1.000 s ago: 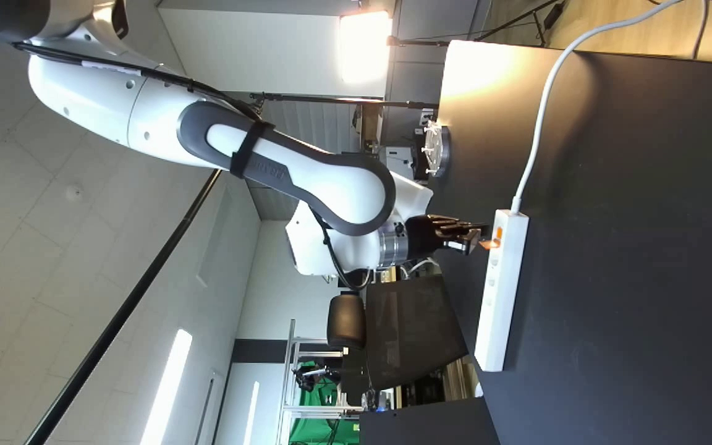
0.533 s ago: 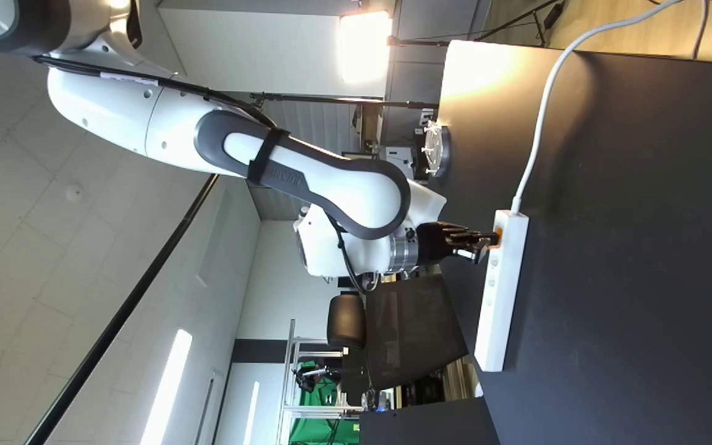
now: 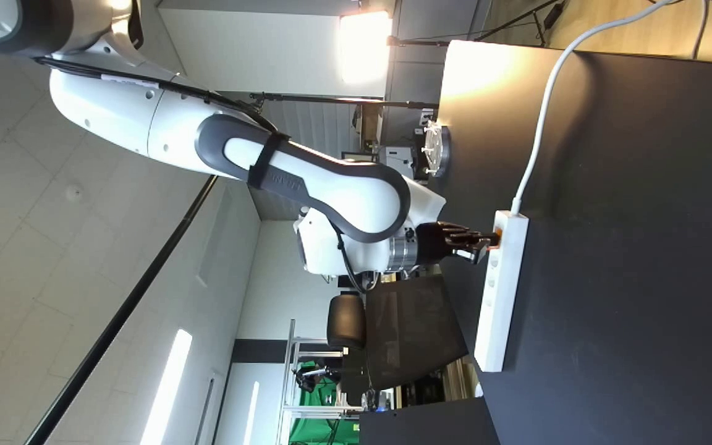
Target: Turn the adapter switch on and off
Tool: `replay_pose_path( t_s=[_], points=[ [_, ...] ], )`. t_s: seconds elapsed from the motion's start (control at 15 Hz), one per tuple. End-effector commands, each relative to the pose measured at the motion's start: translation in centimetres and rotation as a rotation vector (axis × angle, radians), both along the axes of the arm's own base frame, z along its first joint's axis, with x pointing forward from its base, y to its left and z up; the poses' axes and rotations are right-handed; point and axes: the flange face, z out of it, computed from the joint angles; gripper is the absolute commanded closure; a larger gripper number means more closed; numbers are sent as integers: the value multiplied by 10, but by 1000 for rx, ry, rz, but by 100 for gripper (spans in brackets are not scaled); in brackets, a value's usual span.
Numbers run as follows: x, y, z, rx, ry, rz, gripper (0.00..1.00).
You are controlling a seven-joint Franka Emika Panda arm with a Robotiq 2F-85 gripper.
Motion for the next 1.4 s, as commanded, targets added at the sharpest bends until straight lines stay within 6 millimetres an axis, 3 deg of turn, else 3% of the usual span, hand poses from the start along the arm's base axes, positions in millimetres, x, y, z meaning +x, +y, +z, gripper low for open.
replay_pose_path(
  t_s=[0.0, 1.33],
  points=[
    [4, -1, 1, -22, -27, -38, 100],
    [-10, 7, 0, -51, -18, -103, 100]
  ],
)
